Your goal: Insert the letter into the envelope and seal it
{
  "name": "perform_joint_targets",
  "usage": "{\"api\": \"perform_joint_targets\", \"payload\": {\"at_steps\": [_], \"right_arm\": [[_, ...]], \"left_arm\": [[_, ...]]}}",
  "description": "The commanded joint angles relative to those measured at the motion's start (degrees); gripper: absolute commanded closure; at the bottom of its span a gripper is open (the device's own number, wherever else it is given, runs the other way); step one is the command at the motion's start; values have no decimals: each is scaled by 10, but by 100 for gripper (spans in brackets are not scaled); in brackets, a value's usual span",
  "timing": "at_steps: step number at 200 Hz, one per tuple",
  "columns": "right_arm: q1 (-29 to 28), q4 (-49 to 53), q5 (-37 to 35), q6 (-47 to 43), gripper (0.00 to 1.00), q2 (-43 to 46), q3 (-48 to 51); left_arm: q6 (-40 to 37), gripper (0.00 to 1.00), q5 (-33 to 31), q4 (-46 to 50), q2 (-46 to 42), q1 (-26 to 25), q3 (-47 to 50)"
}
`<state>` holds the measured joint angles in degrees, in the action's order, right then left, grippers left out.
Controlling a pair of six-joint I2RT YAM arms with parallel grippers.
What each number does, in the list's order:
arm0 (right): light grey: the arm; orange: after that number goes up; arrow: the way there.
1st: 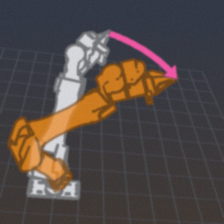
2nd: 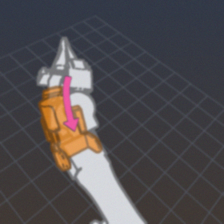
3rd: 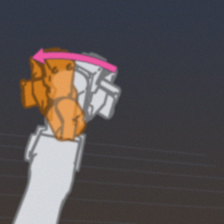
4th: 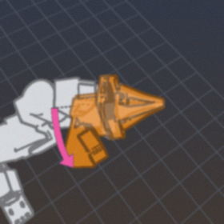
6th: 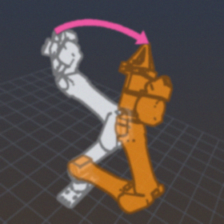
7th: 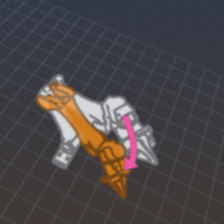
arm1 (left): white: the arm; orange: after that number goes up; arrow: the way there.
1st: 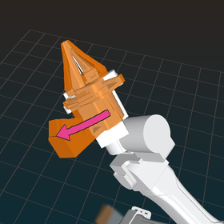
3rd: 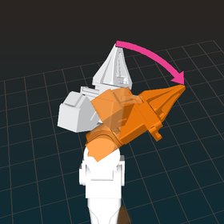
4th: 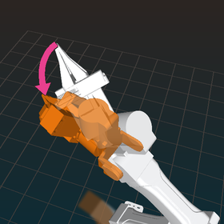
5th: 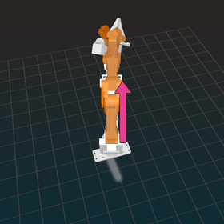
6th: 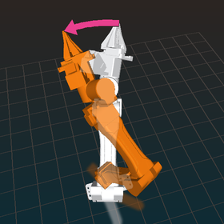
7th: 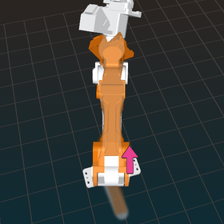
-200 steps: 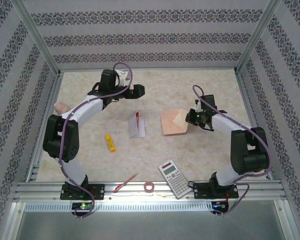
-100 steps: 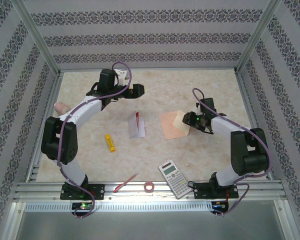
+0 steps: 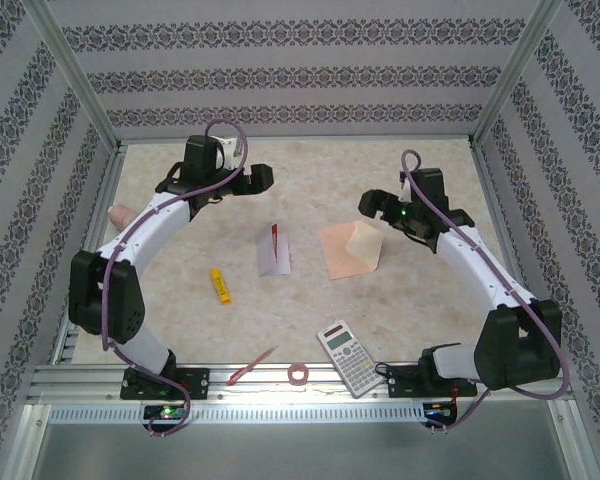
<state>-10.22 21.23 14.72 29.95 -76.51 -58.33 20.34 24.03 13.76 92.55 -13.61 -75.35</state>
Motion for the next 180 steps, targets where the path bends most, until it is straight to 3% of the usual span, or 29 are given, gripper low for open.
{"api": "perform_joint_targets", "payload": {"at_steps": [1,26,80,180], "right_arm": [[-51,38,35,22,3,-31,-50],[-124,18,43,53,4,-97,-92],[-225,-17,53,100,4,-227,-165],[-289,18,49,120,3,-325,-232]], "left_arm": [[-23,0,-89,75,-32,12,-10],[8,0,-135,92,-55,37,11],[45,0,-128,97,-111,113,69],[74,0,-70,63,-133,173,129]]}}
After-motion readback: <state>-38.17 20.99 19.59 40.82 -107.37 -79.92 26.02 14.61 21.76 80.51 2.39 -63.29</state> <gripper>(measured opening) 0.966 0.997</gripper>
